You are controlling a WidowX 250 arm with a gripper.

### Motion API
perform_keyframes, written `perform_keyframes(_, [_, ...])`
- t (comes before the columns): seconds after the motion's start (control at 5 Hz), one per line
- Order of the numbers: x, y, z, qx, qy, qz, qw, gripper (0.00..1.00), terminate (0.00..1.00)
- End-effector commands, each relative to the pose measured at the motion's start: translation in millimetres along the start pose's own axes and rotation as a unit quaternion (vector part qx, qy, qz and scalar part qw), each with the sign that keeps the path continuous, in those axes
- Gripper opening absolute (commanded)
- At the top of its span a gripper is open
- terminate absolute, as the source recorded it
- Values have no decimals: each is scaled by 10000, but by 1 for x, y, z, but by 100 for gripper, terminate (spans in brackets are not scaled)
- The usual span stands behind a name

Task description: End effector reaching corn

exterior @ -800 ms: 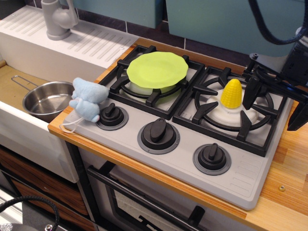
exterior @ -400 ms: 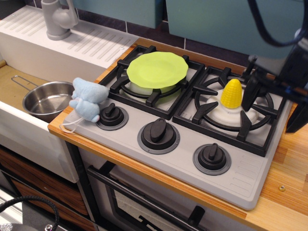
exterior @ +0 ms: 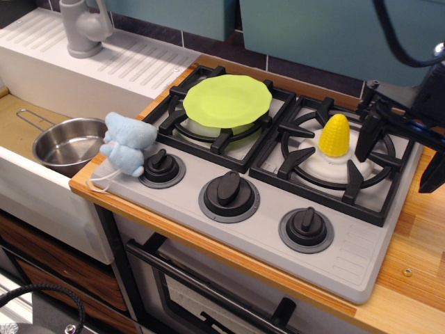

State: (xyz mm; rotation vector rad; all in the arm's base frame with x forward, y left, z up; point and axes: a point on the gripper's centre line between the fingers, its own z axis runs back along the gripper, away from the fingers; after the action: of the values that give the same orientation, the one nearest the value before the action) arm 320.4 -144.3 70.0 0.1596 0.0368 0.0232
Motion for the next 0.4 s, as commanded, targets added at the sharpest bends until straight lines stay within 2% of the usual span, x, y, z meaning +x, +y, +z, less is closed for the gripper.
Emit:
perform_keyframes(0.0, [25,-2,27,-203,-201,136,9995,100,0])
perform_keyframes(0.2, [32,3,28,-201,-204,99,9995,100,0])
